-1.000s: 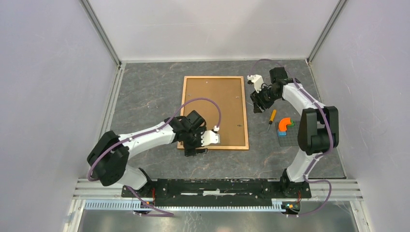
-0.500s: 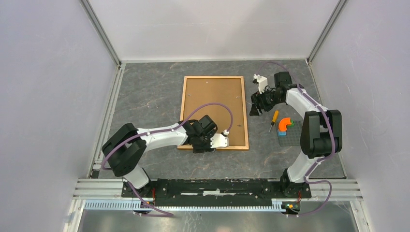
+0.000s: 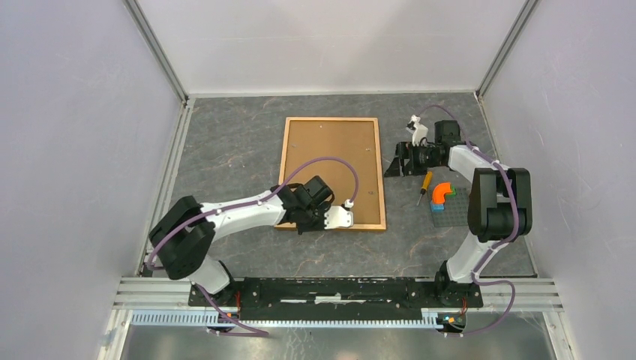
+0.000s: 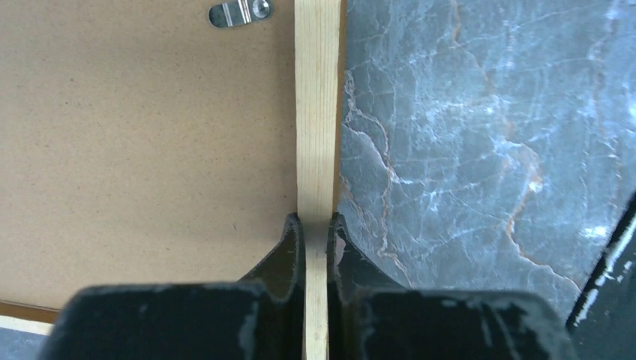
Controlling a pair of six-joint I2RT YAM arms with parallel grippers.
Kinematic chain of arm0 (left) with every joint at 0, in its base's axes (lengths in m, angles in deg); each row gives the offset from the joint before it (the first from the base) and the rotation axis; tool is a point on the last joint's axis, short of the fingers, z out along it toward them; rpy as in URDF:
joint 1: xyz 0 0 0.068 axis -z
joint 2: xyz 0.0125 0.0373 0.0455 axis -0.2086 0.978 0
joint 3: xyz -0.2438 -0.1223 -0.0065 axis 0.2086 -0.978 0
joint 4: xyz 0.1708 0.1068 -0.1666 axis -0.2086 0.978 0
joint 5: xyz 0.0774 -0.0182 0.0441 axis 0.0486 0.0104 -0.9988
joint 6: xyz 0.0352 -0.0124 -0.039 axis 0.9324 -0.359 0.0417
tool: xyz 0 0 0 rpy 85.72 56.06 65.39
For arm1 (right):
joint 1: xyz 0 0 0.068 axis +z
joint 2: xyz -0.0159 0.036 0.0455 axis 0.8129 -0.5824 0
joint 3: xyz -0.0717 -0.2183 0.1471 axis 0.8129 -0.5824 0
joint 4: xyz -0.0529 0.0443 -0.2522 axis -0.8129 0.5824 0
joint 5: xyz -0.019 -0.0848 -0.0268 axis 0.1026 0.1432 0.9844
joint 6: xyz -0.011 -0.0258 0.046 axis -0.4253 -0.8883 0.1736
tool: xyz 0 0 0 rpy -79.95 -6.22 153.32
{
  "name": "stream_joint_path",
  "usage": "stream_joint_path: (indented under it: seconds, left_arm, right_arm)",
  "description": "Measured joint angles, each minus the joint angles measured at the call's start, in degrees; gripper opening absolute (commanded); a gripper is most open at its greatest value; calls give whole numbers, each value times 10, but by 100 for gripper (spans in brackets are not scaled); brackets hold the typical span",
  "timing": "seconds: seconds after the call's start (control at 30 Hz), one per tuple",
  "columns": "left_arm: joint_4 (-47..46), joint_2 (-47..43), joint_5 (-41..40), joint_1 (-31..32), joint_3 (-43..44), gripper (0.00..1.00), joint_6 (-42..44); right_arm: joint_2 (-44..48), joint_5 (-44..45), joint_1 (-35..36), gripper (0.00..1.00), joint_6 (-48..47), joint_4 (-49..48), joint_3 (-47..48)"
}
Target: Take the photo out of the frame
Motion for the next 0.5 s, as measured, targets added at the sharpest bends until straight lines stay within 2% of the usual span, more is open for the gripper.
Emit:
stream_joint_path:
  seconds: [0.2,0.5]
  left_arm:
    - [6,-69,23,-2,-23,2,-1]
    - [10,-96,56,-10,-26,2,-4]
  right_arm:
    - [-25,-47,-16,92,92,-63,-10]
    - [-58,-124,-3,90,235,-183,-86]
